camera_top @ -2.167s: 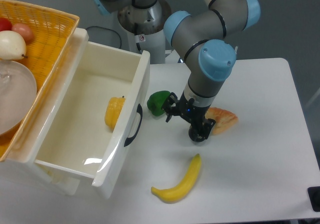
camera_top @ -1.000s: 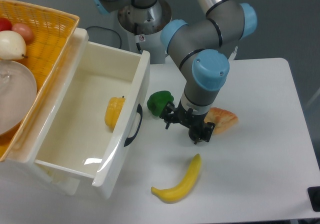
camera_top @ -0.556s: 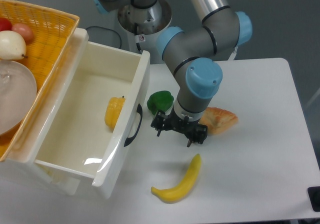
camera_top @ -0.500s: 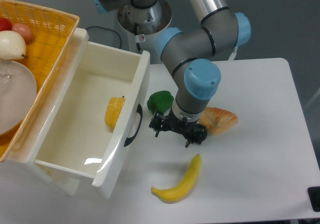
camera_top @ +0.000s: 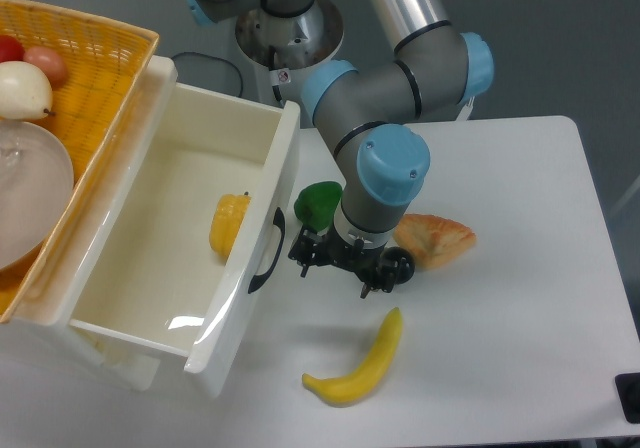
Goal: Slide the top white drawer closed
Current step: 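Lower the gripper beside the open drawer's front panel, then push the drawer front with the gripper toward the drawer unit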
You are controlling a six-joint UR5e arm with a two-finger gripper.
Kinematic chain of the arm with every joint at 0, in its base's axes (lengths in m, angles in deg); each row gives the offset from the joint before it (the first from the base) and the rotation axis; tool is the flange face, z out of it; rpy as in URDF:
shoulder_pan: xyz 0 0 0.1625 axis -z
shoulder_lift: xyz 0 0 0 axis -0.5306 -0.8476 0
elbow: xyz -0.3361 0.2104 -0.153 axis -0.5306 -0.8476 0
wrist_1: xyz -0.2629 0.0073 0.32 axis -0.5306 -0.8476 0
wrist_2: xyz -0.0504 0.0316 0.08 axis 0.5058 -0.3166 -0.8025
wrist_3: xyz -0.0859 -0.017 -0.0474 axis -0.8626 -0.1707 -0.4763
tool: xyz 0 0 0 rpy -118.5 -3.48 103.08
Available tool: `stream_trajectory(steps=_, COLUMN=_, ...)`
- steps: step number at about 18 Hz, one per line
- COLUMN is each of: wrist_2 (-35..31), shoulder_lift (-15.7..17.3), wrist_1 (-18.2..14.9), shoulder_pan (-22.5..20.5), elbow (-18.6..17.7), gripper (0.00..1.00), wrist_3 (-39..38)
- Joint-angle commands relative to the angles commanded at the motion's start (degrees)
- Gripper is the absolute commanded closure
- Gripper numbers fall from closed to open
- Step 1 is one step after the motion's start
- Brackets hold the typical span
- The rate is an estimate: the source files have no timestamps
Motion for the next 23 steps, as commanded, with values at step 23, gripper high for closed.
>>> stream_trajectory(steps=23, wrist_2=0.0, shoulder_lift=0.88, wrist_1=-0.09, shoulder_pan=3.25, elbow=-0.26, gripper=0.0, wrist_3=-0.26)
